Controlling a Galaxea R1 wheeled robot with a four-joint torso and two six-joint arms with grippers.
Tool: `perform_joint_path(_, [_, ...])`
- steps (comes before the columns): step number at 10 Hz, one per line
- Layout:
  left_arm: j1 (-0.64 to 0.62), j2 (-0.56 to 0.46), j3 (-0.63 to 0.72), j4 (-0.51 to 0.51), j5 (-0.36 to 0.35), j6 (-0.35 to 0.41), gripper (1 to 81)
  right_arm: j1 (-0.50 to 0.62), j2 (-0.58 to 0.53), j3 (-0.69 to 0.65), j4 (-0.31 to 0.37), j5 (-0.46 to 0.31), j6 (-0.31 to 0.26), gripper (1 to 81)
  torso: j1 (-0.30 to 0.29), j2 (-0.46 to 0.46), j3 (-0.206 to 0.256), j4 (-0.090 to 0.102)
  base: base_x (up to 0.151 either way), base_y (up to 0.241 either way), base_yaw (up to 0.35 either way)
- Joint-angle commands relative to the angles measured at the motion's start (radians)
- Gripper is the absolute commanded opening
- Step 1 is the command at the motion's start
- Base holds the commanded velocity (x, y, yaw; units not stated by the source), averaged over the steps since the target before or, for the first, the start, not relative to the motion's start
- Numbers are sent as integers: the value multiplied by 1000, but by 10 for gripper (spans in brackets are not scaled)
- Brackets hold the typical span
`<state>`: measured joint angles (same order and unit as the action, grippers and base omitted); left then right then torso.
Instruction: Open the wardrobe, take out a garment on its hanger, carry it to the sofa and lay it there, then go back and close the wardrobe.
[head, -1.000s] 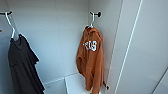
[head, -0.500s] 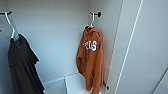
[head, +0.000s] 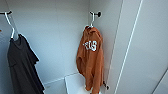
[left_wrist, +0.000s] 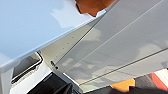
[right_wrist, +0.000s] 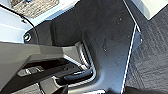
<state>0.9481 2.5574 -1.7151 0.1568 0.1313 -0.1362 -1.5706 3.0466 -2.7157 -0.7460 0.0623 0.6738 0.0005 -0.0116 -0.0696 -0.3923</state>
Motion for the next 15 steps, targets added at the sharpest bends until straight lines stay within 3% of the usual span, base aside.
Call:
perform_joint_path(1, [-237,-68,132,-3,60,-57,811,39,0,1,-1,-39,1,811,0,0,0,0,0,0,0])
perform_joint_path(7, [-519,-46,143,-2,140,-224,811,43,0,1,-3,-47,4,811,0,0,0,0,0,0,0])
perform_joint_path(15, [-892,-28,210,-2,174,-471,811,50,5,-1,-1,-49,7,811,2,0,-1,0,0,0,0])
